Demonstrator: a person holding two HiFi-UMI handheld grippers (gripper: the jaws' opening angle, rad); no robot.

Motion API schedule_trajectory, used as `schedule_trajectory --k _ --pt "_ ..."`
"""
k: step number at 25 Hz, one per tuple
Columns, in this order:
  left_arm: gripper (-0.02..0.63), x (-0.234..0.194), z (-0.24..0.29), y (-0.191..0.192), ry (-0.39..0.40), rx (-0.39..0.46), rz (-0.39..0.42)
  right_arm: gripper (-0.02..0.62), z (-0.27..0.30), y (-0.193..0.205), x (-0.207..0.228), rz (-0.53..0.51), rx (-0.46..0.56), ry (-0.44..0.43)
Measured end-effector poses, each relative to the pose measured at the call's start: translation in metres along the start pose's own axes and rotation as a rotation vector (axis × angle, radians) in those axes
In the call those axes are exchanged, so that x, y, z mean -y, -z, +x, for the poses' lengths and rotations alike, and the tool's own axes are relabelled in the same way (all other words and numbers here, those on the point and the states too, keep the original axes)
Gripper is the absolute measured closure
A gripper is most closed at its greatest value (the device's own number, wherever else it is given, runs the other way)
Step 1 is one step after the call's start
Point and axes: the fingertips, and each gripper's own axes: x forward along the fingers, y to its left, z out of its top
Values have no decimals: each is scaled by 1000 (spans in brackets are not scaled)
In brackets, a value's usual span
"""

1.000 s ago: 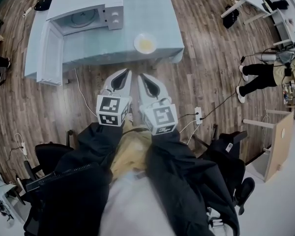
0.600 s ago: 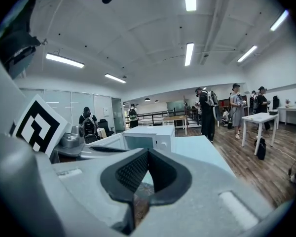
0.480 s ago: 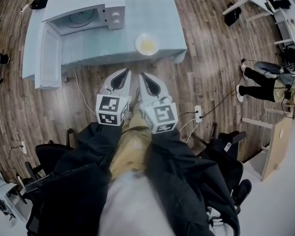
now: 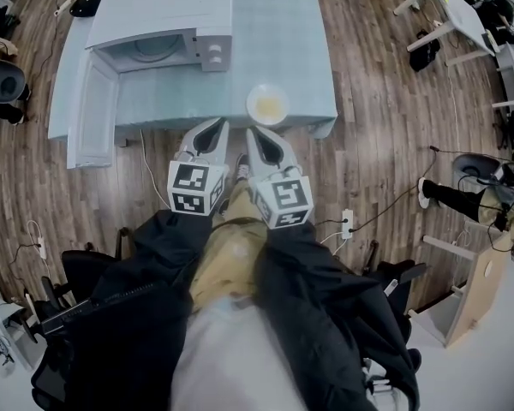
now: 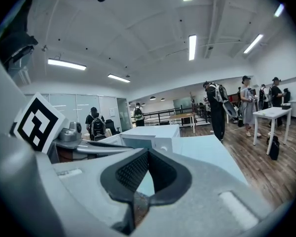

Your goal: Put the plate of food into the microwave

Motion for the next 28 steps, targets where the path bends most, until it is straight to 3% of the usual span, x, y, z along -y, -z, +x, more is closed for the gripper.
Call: schedule_trajectory --k 18,28 --pt "610 -19 123 -15 -35 -101 3 598 79 -2 96 77 -66 -79" --pt "609 -22 154 7 -28 -168 -33 598 100 11 121 99 -131 -97"
